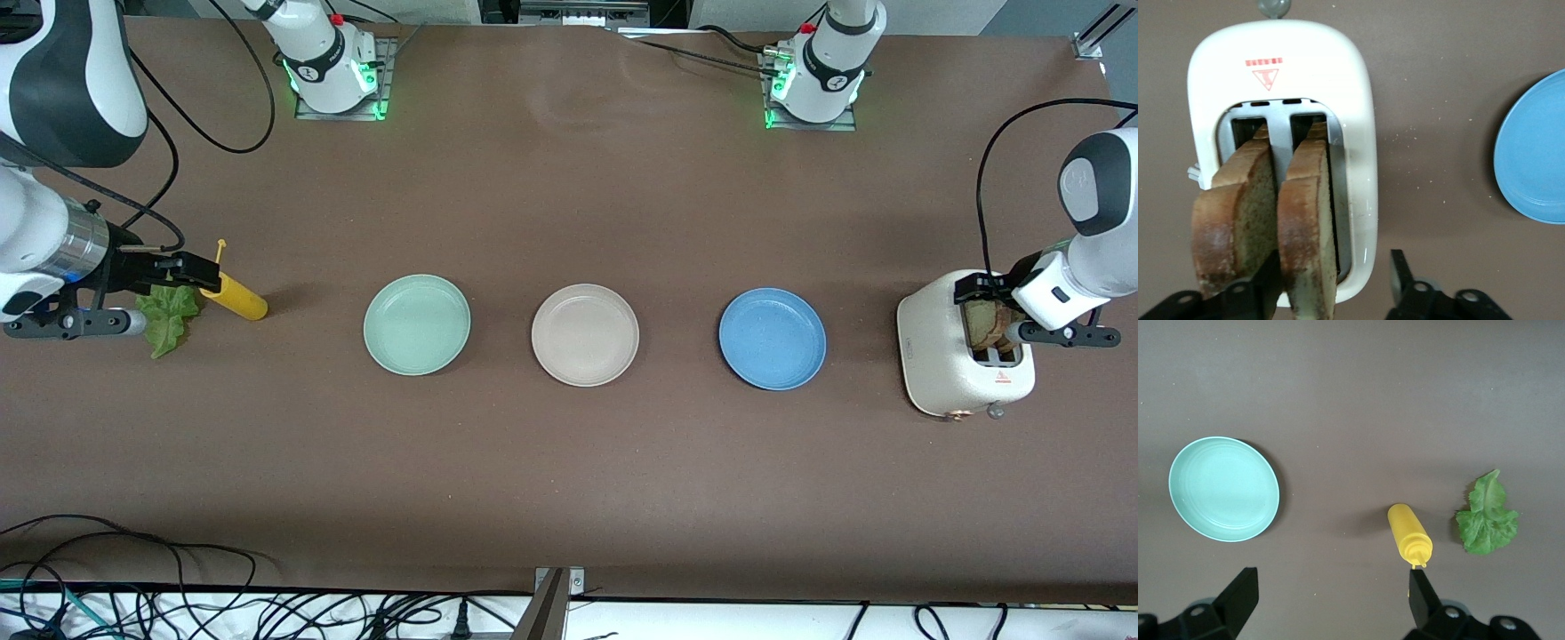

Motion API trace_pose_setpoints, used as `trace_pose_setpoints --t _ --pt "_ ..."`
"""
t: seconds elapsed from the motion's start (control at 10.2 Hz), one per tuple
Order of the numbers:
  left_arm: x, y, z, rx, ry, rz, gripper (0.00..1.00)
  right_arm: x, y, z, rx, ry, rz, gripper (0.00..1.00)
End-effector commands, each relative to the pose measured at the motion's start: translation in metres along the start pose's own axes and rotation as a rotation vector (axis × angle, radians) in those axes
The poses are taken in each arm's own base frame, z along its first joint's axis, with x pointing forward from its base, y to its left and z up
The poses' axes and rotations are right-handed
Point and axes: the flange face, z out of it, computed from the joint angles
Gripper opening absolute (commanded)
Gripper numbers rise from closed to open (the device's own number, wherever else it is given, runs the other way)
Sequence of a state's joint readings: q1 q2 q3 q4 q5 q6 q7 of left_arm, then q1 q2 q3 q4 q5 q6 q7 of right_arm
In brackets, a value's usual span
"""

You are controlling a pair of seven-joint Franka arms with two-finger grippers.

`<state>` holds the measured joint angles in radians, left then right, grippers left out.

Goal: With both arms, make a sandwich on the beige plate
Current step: 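Lower the left gripper onto a bread slice in the toaster and grasp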

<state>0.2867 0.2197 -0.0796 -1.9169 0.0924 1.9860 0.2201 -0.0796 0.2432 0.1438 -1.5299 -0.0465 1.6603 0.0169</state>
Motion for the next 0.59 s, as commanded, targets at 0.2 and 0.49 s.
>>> trace_pose_setpoints --t 0.2,0.49 --pt "-0.007 -0.007 -0.023 0.005 0.037 -0.006 0.00 -0.002 0.003 -0.003 0.006 -0.001 -0.012 1.00" --pt "-0.015 0.002 -0.087 -0.003 -0.023 -0.001 0.00 -0.003 0.003 -0.003 0.006 -0.001 -0.012 1.00"
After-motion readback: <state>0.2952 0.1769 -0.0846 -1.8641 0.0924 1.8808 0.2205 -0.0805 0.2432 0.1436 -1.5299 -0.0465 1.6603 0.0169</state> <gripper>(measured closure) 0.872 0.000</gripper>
